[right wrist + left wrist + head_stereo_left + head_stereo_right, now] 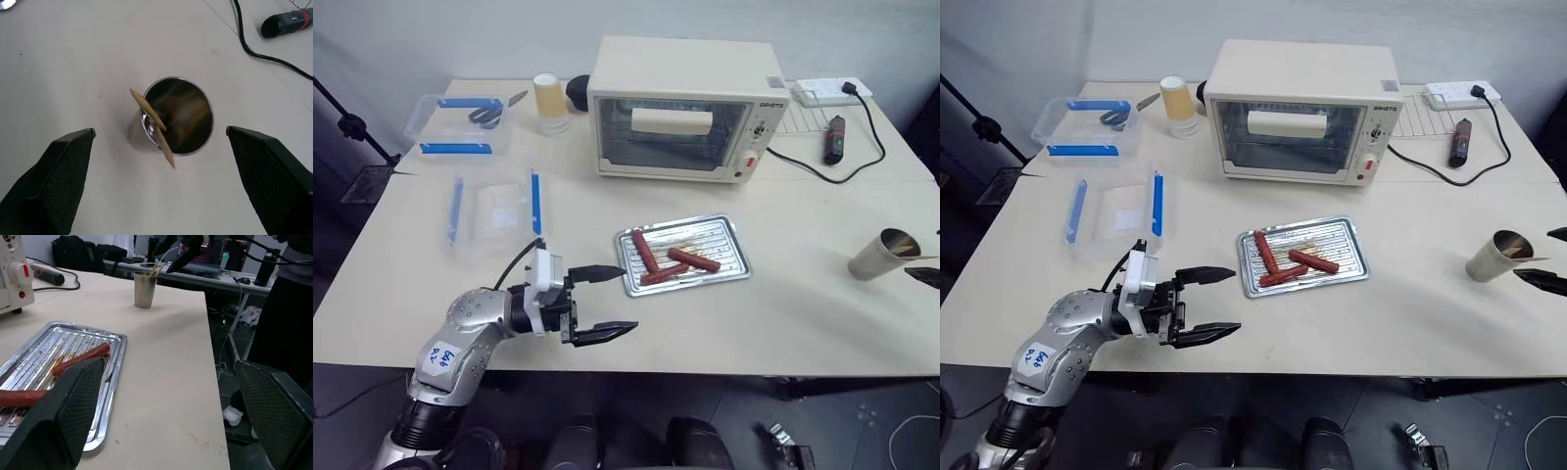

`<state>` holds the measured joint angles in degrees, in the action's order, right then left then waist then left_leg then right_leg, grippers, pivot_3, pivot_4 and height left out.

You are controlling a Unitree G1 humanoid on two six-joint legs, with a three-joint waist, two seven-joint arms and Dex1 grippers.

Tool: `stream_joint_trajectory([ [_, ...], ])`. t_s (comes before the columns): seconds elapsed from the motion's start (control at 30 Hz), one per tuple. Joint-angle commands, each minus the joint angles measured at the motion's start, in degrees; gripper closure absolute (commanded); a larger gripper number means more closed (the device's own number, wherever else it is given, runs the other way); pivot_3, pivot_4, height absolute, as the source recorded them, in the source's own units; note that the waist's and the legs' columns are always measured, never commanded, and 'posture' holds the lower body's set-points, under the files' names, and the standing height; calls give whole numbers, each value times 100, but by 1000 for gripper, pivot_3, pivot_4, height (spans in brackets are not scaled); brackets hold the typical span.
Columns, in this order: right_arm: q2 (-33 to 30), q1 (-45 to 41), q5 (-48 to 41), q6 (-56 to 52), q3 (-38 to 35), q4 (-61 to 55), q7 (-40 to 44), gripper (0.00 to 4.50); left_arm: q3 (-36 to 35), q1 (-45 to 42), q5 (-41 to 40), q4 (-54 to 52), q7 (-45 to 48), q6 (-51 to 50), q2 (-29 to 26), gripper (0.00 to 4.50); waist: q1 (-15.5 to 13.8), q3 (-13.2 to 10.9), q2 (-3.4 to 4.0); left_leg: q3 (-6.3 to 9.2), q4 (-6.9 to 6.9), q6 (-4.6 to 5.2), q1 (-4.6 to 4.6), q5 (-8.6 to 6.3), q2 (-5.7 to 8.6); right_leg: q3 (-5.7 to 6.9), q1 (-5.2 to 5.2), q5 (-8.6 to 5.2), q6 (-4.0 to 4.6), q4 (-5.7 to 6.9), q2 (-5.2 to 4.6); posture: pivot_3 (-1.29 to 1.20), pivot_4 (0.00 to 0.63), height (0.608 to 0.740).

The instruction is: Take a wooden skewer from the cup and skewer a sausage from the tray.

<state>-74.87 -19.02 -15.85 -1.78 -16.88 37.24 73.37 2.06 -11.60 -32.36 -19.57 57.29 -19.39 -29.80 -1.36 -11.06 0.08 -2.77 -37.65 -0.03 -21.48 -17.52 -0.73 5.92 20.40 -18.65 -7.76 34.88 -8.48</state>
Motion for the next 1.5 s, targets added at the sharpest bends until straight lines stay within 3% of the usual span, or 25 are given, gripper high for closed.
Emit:
stream_joint_trajectory([
  [0.03, -73, -418, 144, 59, 198, 219, 251, 184, -134, 78, -98, -290, -106, -15, -53, 9, 10, 0, 1, -2, -1, 0, 0, 0, 0, -1, 0, 0, 0, 0, 0, 0, 150, 740],
  [0.13, -57, -777, 322, -75, 458, 277, 300, 852, -164, 136, -116, -357, -155, -27, -68, 0, 15, -1, 2, -2, -1, 0, 0, 0, 0, 1, 1, 0, 0, 2, 2, 0, 150, 740],
  [0.43, 18, -1220, 590, -34, 776, 610, 427, 4036, -210, 141, -136, -442, -212, -81, -91, 0, 2, -1, 3, -2, -10, -2, -3, -1, 1, 0, 2, 0, 0, 4, 1, 0, 150, 740],
  [0.5, 22, -1265, 638, -18, 815, 671, 453, 4434, -226, 126, -145, -450, -222, -93, -105, 0, 8, -1, 3, -3, -10, -1, -3, -2, 1, 0, 2, 0, 0, 5, 1, 0, 150, 740],
  [1.03, -63, -1771, 713, 181, 807, 1311, 637, 4434, -242, 71, -113, -377, -197, -60, -82, 0, 17, -3, 6, -4, -11, -2, -3, -2, 3, -1, 3, 0, 0, 6, 3, 0, 150, 740],
  [1.13, -100, -1738, 772, 59, 859, 1362, 711, 3839, -230, 66, -111, -362, -189, -54, -71, 0, 17, -3, 6, -4, -11, -3, -3, -2, 2, 0, 3, 0, 0, 7, 3, 0, 150, 740],
  [1.3, -56, -1706, 1019, 624, 964, 1584, 650, 2155, -206, 47, -95, -346, -197, -43, -43, 0, 16, -3, 7, -5, -11, -3, -3, -2, 4, -1, 3, 0, 0, 6, 3, 0, 150, 740],
  [1.5, 115, -1928, 1197, 894, 1036, 1958, 502, 2155, -219, 51, -87, -365, -222, -49, -44, 0, 23, -3, 8, -6, -11, -3, -3, -2, 4, -1, 3, 0, 0, 6, 3, 0, 150, 740],
])
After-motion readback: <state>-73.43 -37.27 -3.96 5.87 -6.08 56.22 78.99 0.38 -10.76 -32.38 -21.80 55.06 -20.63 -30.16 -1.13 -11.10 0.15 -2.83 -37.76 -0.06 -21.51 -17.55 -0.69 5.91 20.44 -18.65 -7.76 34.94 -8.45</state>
